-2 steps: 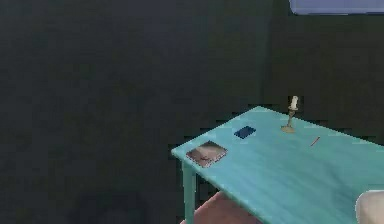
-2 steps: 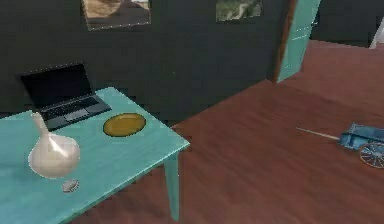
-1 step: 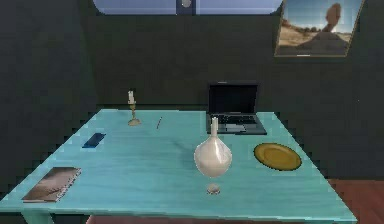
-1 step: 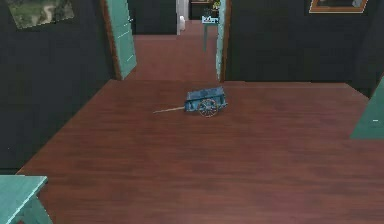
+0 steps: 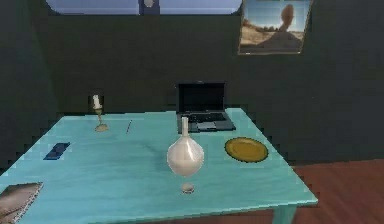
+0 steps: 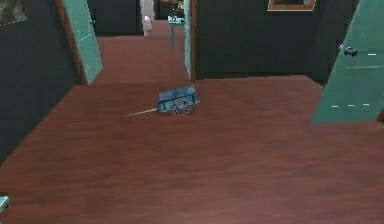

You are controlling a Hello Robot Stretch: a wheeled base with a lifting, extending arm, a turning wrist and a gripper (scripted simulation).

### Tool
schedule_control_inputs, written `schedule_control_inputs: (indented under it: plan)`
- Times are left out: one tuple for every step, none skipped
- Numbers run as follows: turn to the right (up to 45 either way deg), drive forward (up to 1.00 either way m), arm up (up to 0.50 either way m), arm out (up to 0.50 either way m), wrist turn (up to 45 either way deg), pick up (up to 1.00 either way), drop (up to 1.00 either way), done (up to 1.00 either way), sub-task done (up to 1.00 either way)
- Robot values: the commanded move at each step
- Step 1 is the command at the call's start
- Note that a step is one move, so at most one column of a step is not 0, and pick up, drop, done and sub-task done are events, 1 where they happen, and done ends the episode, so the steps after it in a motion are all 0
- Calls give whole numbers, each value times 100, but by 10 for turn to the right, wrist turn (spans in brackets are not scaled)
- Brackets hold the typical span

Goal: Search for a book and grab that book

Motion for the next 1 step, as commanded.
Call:
schedule_control_inputs:
  plan:
    - [0, 30, 0, 0, 0, 0, 0, 0, 0]
